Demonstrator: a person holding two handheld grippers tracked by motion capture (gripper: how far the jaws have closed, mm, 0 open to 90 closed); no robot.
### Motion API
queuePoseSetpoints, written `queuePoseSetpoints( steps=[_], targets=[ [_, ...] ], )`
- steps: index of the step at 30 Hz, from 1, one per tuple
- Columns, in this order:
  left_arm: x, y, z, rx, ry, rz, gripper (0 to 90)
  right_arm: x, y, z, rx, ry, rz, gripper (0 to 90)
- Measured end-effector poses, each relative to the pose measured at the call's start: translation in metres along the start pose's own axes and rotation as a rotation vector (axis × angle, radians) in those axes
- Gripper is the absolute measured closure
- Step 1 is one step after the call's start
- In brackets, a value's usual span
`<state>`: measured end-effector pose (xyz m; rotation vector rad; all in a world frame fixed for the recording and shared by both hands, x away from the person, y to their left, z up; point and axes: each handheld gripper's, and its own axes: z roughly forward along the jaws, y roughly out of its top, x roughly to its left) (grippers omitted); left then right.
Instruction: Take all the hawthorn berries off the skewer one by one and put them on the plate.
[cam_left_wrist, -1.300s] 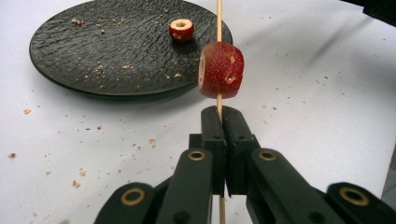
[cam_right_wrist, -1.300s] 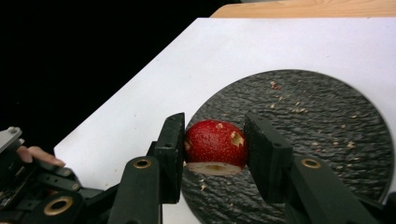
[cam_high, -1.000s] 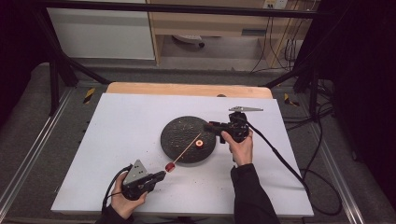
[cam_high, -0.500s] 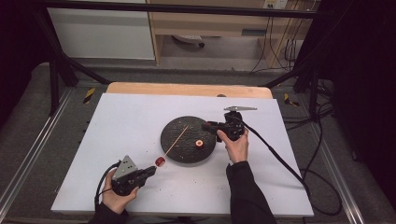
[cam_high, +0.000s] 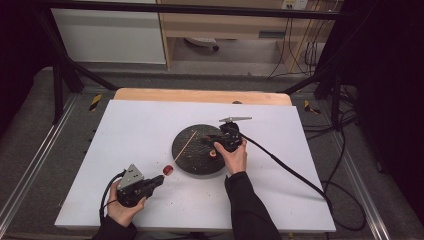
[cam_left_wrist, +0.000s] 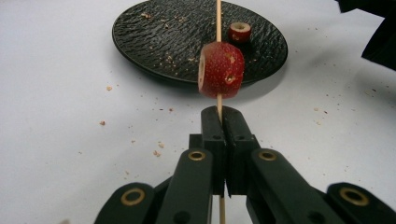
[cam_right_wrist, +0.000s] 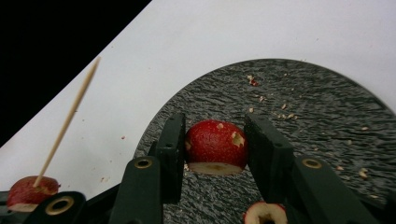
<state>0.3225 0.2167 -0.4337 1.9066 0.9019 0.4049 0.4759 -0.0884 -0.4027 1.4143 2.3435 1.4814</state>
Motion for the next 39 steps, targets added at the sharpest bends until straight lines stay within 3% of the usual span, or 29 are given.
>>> queuePoseSetpoints(
  steps=[9, 22, 31, 39],
  targets=[
    [0.000, 0.000, 0.000, 0.001, -0.001, -0.001, 88.0, -0.004, -0.016, 0.026, 0.063, -0.021, 0.008, 60.7],
    [-0.001, 0.000, 0.001, 0.000, -0.005, 0.002, 88.0, -0.007, -0.024, 0.035, 0.093, -0.050, -0.007, 60.3],
    [-0.001, 0.000, 0.001, 0.003, -0.005, 0.003, 88.0, -0.002, -0.017, 0.022, 0.066, -0.050, -0.031, 51.3],
    [-0.002, 0.000, 0.001, 0.001, -0.004, 0.001, 88.0, 0.007, -0.011, -0.006, 0.004, -0.030, -0.072, 32.0]
  ],
)
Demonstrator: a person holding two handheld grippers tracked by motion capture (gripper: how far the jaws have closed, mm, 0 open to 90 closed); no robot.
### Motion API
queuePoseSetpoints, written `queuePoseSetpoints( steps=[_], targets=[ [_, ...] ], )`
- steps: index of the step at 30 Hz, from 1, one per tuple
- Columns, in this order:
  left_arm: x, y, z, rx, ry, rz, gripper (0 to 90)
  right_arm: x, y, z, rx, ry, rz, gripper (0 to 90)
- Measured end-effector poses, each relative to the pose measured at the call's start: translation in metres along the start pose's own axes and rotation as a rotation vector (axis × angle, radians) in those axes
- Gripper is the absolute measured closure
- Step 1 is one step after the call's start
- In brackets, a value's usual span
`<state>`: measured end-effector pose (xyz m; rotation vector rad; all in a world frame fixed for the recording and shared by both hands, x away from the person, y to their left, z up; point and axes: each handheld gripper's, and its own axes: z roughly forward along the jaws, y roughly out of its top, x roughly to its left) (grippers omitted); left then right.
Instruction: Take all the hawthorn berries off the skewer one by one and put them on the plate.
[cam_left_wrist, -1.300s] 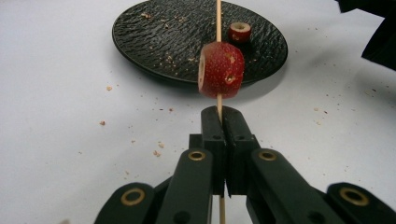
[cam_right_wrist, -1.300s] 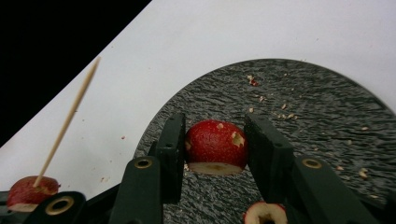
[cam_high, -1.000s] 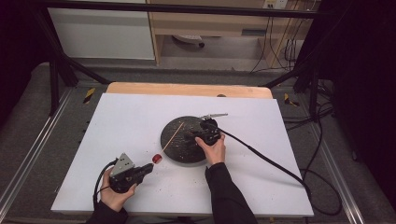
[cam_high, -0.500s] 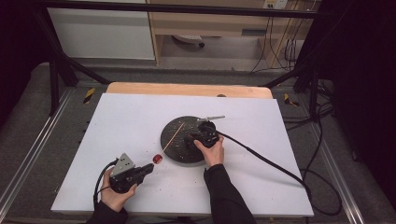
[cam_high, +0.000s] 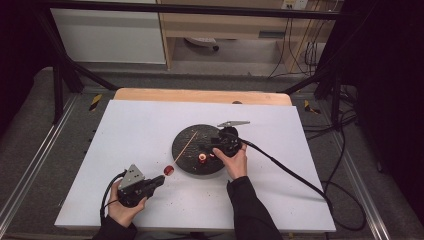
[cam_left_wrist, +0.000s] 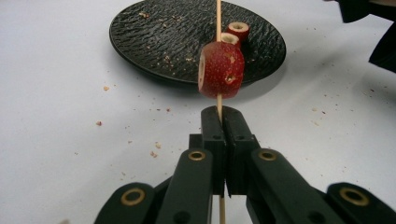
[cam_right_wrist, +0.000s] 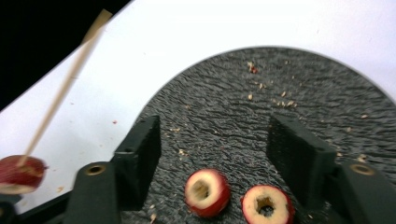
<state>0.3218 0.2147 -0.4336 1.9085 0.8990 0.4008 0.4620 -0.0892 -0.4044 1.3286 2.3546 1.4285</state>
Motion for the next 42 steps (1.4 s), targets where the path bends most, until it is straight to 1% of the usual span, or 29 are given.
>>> queuePoseSetpoints(
  steps=[5, 10, 16, 19, 25, 28, 35, 38, 42],
  targets=[
    [0.000, 0.000, 0.000, 0.002, 0.000, 0.000, 88.0, 0.004, -0.003, -0.017, -0.018, 0.005, -0.033, 21.4],
    [-0.002, 0.001, 0.002, 0.004, -0.002, -0.002, 87.9, 0.007, -0.010, -0.034, -0.031, 0.011, -0.053, 9.7],
    [-0.005, 0.003, 0.004, 0.004, -0.004, 0.001, 88.0, 0.011, -0.019, -0.049, -0.037, 0.032, -0.067, 3.2],
    [-0.008, 0.004, 0.006, 0.009, -0.007, 0.004, 87.9, 0.015, -0.023, -0.055, -0.044, 0.040, -0.073, 2.5],
    [-0.014, 0.008, 0.011, 0.017, -0.012, 0.015, 88.0, 0.021, -0.030, -0.068, -0.075, 0.069, -0.062, 2.5],
    [-0.018, 0.010, 0.015, 0.020, -0.016, 0.022, 88.0, 0.025, -0.034, -0.072, -0.077, 0.077, -0.061, 2.4],
    [-0.033, 0.021, 0.027, 0.025, -0.034, 0.055, 87.9, 0.031, -0.041, -0.074, -0.074, 0.110, -0.057, 2.8],
    [-0.041, 0.026, 0.032, 0.023, -0.037, 0.077, 88.0, 0.033, -0.043, -0.074, -0.074, 0.121, -0.054, 3.8],
    [-0.051, 0.031, 0.038, 0.017, -0.053, 0.093, 88.0, 0.034, -0.046, -0.073, -0.081, 0.131, -0.039, 6.7]
  ],
)
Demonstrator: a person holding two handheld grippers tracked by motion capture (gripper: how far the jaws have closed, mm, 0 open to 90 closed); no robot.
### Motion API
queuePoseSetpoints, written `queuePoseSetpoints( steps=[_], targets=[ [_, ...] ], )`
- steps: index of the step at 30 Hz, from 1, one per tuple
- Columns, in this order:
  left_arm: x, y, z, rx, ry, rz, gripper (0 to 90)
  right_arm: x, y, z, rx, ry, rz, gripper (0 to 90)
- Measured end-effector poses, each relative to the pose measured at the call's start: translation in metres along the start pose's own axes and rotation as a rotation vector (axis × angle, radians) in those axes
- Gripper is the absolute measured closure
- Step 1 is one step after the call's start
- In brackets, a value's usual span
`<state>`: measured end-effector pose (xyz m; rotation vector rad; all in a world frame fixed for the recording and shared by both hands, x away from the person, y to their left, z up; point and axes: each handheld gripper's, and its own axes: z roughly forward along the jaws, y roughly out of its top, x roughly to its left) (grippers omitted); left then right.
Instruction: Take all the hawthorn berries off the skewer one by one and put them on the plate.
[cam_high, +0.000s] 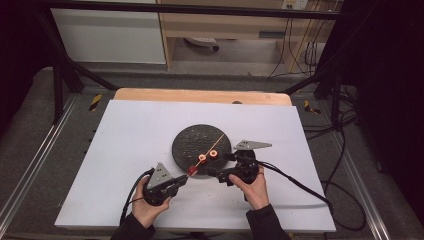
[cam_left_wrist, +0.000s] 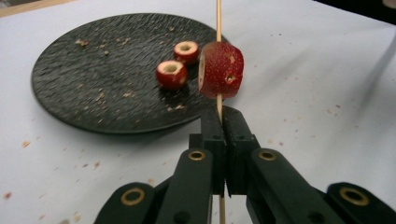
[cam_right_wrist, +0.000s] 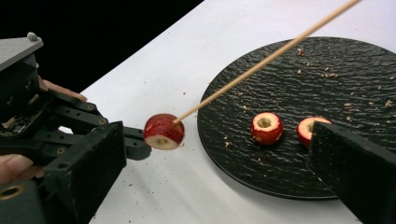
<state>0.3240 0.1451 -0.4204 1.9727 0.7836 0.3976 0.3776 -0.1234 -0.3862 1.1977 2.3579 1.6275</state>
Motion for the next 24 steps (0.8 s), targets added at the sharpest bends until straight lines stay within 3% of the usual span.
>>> queuePoseSetpoints(
  steps=[11, 24],
  targets=[
    [-0.017, 0.010, 0.013, -0.015, -0.022, 0.020, 88.0, -0.001, -0.005, 0.006, -0.005, 0.039, 0.036, 17.2],
    [-0.023, 0.015, 0.018, -0.035, -0.030, 0.010, 88.0, -0.002, -0.009, 0.012, 0.022, 0.084, 0.081, 39.7]
  ],
)
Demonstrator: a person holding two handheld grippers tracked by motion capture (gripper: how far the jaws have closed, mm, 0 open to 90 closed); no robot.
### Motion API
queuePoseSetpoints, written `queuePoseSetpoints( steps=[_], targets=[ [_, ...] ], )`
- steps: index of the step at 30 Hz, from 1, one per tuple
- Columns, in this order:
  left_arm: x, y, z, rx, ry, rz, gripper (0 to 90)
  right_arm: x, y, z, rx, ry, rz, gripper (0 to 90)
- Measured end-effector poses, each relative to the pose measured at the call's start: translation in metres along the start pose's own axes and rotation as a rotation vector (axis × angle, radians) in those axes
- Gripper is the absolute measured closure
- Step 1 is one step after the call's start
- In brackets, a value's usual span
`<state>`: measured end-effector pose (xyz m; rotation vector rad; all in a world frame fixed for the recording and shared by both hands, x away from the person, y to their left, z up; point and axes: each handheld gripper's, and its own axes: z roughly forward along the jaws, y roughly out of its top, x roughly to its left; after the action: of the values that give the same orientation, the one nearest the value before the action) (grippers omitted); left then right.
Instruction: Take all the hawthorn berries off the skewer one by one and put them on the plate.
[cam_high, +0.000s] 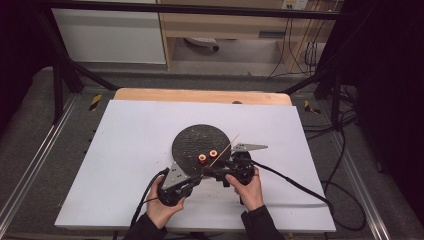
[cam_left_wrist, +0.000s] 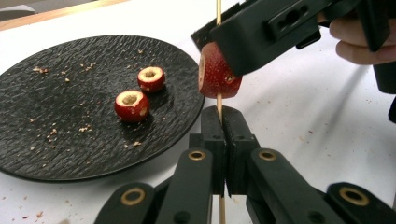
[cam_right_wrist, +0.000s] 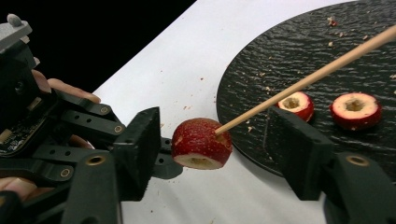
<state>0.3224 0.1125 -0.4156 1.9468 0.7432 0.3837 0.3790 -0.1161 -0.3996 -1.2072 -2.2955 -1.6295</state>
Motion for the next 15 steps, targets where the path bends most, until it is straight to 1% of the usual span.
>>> queuePoseSetpoints(
  steps=[5, 13, 15],
  targets=[
    [-0.0009, 0.0006, 0.0006, -0.003, -0.001, 0.001, 88.0, 0.0001, -0.0001, 0.0002, 0.006, 0.021, 0.009, 48.6],
    [-0.0012, 0.0012, 0.0002, -0.011, -0.003, 0.000, 88.0, -0.0004, -0.0006, 0.0010, 0.022, 0.043, 0.014, 58.6],
    [-0.0014, 0.0013, 0.0001, -0.013, -0.004, -0.002, 88.0, -0.0006, -0.0006, 0.0013, 0.026, 0.049, 0.017, 59.1]
  ],
)
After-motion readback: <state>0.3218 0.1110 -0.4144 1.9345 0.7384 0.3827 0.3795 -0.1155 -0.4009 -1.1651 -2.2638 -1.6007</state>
